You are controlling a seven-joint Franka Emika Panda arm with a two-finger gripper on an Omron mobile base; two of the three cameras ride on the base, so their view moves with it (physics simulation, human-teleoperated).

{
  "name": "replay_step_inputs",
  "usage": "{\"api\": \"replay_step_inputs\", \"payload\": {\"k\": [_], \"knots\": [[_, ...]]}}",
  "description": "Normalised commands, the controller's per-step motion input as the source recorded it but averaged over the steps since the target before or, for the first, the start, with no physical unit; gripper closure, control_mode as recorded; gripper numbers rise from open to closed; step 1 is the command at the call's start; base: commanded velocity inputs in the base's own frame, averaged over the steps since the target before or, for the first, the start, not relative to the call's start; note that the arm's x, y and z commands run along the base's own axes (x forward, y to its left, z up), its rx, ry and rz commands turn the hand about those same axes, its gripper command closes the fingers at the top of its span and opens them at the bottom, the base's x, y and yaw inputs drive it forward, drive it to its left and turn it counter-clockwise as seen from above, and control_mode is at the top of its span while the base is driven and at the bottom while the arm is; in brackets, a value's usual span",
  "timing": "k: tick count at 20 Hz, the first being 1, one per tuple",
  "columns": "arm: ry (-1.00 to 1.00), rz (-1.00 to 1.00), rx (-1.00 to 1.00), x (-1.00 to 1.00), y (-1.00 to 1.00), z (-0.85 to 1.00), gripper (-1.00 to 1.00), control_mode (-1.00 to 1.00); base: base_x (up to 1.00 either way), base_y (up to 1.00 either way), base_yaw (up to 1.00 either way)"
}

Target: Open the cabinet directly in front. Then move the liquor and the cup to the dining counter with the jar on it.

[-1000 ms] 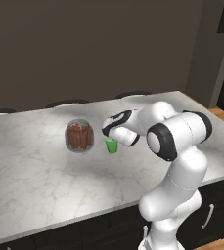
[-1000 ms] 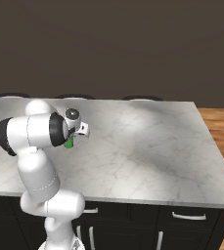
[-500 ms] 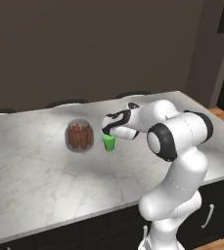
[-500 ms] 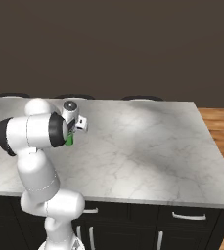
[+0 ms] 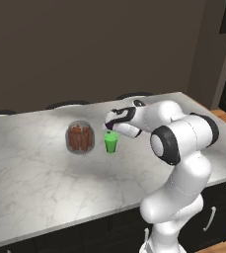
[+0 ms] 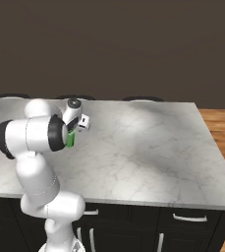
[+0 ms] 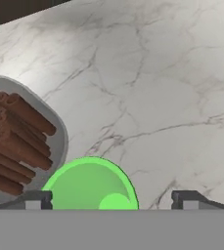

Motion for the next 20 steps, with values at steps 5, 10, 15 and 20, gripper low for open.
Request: {"api": "replay_step_inputs", "payload": {"k": [5, 10, 15, 20], "knots": [[0.0, -0.06, 0.03, 0.0, 0.0, 0.99, -1.0, -1.0, 0.0, 0.0, 0.0], [0.01, -0.12, 0.0, -0.2, 0.0, 1.0, -1.0, -1.0, 0.0, 0.0, 0.0], [0.13, -0.16, 0.0, -0.78, -0.2, 1.0, -1.0, -1.0, 0.0, 0.0, 0.0], [0.12, -0.16, 0.0, -1.0, -0.51, 0.97, -1.0, -1.0, 0.0, 0.0, 0.0]]}}
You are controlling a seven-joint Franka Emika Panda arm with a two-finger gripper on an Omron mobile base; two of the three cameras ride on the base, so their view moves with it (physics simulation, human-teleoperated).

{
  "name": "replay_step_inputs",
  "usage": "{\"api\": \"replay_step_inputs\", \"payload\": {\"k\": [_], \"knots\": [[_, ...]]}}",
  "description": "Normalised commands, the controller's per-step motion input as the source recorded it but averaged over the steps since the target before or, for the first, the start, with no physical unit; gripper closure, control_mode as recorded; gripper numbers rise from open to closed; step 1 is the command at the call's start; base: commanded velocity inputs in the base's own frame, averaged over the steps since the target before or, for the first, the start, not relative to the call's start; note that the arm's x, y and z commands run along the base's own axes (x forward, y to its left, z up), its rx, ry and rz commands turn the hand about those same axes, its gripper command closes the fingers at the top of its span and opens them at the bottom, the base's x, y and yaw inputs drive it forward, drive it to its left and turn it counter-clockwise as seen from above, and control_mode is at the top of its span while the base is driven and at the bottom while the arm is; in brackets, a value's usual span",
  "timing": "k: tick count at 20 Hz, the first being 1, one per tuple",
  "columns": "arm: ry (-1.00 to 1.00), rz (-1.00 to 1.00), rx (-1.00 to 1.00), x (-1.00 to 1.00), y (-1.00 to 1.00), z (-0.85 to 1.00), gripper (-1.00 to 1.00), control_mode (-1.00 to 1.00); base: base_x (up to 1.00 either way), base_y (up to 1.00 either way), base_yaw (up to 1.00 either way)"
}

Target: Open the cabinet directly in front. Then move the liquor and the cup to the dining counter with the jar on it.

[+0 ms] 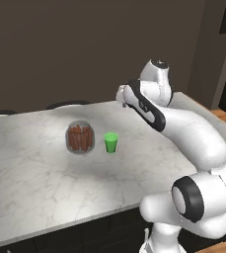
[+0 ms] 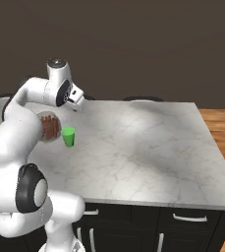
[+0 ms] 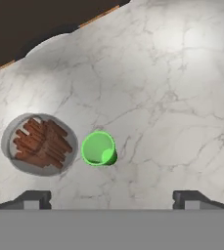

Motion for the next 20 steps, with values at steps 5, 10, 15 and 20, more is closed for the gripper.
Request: {"api": "replay_step_inputs", "payload": {"k": [5, 10, 15, 20], "knots": [[0.1, -0.12, 0.0, -1.0, -0.47, 0.78, -1.0, -1.0, 0.0, 0.0, 0.0], [-0.42, -0.05, -0.07, -1.0, -0.03, 0.54, -1.0, -1.0, 0.0, 0.0, 0.0], [-0.51, 0.0, -0.09, -0.56, 0.1, 0.12, -1.0, -1.0, 0.0, 0.0, 0.0], [0.0, 0.0, 0.0, 0.0, 0.0, 0.0, -1.0, -1.0, 0.0, 0.0, 0.0]]}}
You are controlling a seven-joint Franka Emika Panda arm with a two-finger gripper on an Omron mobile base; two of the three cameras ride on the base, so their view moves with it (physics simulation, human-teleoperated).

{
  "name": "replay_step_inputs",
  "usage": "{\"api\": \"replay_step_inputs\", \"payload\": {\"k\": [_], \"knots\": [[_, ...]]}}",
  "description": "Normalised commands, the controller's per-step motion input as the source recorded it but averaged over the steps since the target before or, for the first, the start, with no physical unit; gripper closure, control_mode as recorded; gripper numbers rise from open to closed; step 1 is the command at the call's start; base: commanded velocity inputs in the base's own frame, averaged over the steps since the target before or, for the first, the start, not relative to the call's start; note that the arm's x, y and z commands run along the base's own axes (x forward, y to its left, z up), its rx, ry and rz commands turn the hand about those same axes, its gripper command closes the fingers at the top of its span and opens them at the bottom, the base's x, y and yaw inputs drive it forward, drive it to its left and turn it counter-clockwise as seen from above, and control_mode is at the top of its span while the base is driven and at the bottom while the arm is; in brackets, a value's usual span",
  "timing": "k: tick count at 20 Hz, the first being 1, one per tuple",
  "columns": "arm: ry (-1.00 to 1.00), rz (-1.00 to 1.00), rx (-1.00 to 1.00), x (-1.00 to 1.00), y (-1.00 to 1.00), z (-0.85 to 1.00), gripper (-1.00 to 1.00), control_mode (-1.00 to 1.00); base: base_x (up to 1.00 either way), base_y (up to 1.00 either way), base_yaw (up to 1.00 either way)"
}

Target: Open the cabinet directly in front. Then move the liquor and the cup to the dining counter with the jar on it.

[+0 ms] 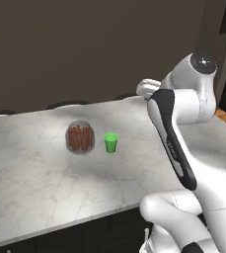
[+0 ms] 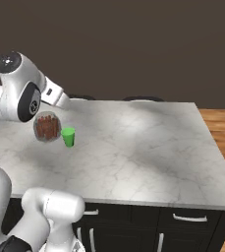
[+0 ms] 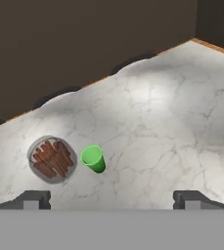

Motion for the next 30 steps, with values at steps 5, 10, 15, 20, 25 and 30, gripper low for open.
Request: {"api": "replay_step_inputs", "payload": {"k": [5, 10, 15, 20, 25, 30], "knots": [[0.0, 0.0, -0.01, -0.29, 0.01, -0.06, -1.0, 1.0, -0.4, 0.0, 0.0], [0.0, 0.0, 0.0, 0.0, 0.0, 0.0, -1.0, 1.0, -1.0, -0.21, -0.31], [0.0, 0.0, 0.0, 0.0, 0.0, 0.0, -1.0, 1.0, -0.21, -0.01, -0.91], [0.0, 0.0, 0.0, 0.0, 0.0, 0.0, -1.0, 1.0, 0.0, -0.06, -1.0], [0.0, 0.0, 0.0, 0.0, 0.0, 0.0, -1.0, 1.0, 0.04, -0.09, -1.0], [0.0, 0.0, 0.0, 0.0, 0.0, 0.0, -1.0, 1.0, 1.0, 0.0, -0.44]]}}
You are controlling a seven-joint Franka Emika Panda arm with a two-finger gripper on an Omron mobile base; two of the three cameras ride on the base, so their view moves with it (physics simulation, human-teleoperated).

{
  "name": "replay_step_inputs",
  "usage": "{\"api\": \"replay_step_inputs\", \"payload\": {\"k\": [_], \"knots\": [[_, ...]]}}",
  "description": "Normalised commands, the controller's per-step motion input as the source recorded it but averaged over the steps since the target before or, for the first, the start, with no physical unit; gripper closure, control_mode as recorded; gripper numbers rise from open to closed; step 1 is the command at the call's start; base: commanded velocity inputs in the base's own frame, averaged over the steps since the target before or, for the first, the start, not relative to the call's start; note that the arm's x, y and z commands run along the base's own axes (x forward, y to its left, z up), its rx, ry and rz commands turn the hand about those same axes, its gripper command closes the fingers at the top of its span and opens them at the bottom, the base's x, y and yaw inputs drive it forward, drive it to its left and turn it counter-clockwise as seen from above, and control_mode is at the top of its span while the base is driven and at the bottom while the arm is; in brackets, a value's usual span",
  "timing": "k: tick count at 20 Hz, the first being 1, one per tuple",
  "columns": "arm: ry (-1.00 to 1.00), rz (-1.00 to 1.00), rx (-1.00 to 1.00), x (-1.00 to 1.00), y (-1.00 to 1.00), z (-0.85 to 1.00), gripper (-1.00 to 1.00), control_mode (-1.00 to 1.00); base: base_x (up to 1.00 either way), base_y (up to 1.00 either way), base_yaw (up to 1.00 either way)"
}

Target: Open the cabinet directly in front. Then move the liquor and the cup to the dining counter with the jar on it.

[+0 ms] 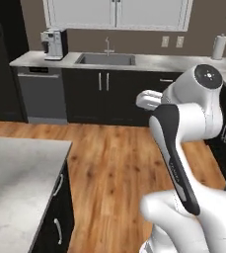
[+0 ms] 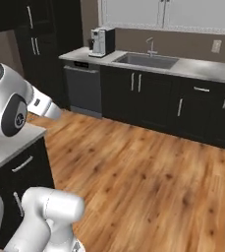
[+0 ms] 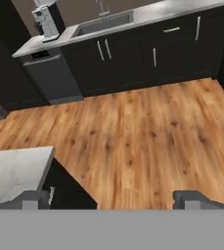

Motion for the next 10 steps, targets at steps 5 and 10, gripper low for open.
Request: {"api": "replay_step_inputs", "payload": {"k": [5, 10], "knots": [[0.0, 0.0, 0.0, 0.0, 0.0, 0.0, -1.0, 1.0, 1.0, 0.0, -0.2], [0.0, 0.0, 0.0, 0.0, 0.0, 0.0, -1.0, 1.0, 1.0, 0.0, -0.18]]}}
